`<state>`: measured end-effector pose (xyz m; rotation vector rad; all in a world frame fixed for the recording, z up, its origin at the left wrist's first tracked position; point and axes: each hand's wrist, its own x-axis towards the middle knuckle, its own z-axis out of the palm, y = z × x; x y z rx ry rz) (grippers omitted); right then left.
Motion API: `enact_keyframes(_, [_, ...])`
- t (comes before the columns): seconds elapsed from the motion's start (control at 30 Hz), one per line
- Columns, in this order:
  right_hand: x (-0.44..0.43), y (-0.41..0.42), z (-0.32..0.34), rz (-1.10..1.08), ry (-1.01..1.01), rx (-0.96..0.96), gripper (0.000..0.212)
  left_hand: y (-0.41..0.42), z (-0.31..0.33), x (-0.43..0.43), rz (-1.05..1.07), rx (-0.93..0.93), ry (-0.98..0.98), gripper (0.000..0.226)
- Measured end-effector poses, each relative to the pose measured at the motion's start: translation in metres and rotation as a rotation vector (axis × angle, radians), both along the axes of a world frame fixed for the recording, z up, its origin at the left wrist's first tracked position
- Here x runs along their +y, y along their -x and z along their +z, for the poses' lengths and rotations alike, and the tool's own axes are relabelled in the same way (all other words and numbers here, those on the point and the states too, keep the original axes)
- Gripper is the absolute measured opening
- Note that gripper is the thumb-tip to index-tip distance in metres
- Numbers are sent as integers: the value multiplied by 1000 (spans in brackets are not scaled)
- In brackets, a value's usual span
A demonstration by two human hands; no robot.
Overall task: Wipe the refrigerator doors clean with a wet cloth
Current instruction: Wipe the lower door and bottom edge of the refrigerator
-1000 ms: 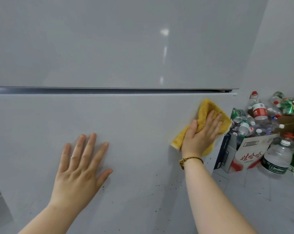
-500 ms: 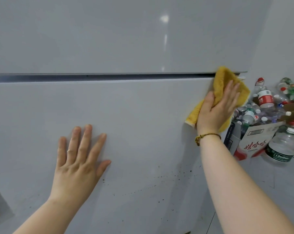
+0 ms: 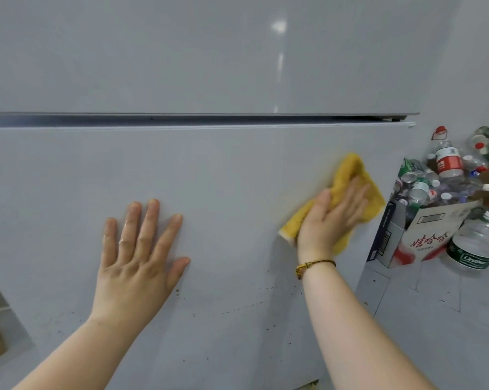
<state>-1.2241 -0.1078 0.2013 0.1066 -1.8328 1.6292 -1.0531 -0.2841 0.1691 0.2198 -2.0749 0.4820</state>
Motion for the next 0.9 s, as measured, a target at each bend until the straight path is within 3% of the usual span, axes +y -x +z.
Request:
enact_keyframes(0.07, [-11, -6, -9, -34, -94, 159, 67, -1, 1, 0, 4, -15, -4, 57])
enact_keyframes(0.13, [-17, -5, -37, -70, -58, 109, 67, -3, 1, -1, 11, -18, -2, 58])
enact_keyframes(0.23, [-17, -16, -89, -62, 156, -246, 73, -3, 2, -1, 24, -20, 5, 57])
enact_keyframes(0.33, [-18, -28, -112, -36, 394, -639, 56, -4, 3, 1, 29, -24, -4, 52])
enact_keyframes(0.43, [-11, -26, -97, -40, 478, -777, 53, -7, 7, 0, 27, -77, -4, 54])
enact_keyframes(0.5, [-13, -27, -70, -45, 440, -654, 50, -11, 10, -1, 27, -120, -36, 57])
enact_keyframes(0.67, [-52, -39, -28, -53, -136, 279, 62, -25, 15, -1, -25, -128, -107, 57])
enact_keyframes(0.8, [-54, -41, -87, -67, -547, 523, 56, -48, 6, -8, 59, -20, -265, 59])
enact_keyframes(0.9, [-28, -37, -161, -77, -933, 712, 56, -71, -2, -22, 155, -67, -398, 73])
